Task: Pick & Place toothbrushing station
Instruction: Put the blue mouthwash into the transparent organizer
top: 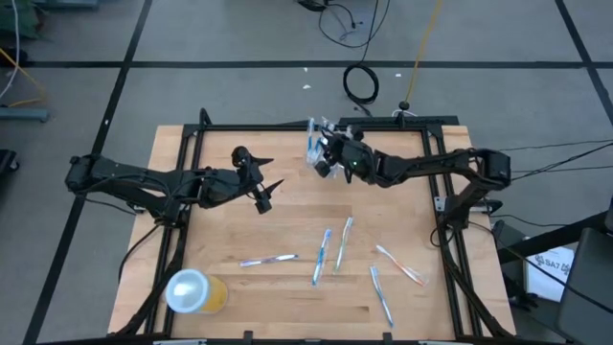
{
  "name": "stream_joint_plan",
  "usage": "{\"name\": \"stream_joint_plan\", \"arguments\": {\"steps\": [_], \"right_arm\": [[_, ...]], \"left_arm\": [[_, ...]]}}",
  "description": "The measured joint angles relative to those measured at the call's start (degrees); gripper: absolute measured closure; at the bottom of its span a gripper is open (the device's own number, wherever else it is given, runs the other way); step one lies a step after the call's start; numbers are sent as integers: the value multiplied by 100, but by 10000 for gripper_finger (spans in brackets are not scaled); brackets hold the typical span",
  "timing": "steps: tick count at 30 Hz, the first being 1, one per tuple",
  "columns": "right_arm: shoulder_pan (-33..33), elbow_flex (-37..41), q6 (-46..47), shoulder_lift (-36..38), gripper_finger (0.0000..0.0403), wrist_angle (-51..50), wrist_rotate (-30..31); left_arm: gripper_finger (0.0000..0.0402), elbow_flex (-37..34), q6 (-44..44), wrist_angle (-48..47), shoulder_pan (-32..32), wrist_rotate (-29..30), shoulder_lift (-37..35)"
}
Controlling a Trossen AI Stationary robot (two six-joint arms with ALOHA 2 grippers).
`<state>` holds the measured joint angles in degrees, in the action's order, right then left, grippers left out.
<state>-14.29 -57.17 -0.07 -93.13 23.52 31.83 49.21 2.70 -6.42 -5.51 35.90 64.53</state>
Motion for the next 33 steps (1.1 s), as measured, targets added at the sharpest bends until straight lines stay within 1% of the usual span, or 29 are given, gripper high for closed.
{"name": "stream_joint_plan", "arguments": {"steps": [3, 5, 9, 11, 13, 17, 20, 25, 28, 33], "right_arm": [[124, 0, 450, 102, 308, -151, 245], [141, 0, 695, 115, 309, -244, 263], [50, 0, 961, 112, 310, -491, 299], [-15, 18, 1128, 112, 310, -585, 410], [-78, 141, 1144, 112, 310, -392, 442], [-151, 483, 1162, 110, 310, 327, 391], [-150, 679, 1207, 110, 311, 563, 391], [-148, 743, 1259, 106, 311, 713, 346], [-148, 743, 1079, 106, 311, 890, 147], [-121, 741, 830, 106, 311, 1320, 96]], "left_arm": [[103, 0, 2, -15, 1, 2, 0], [106, 0, 2, -13, 0, 0, 0], [106, 0, 2, -13, 0, 2, 0], [106, 0, 0, -13, -1, 0, 0], [107, 0, 2, -13, 1, 0, 0], [109, 0, 3, -11, -1, 2, 0], [110, 0, 2, -9, 2, 0, 0], [110, 0, 2, 2, -1, 0, 0], [110, 0, 4, 2, 2, 2, 0], [110, 0, 4, 14, 2, 1, 1]]}}
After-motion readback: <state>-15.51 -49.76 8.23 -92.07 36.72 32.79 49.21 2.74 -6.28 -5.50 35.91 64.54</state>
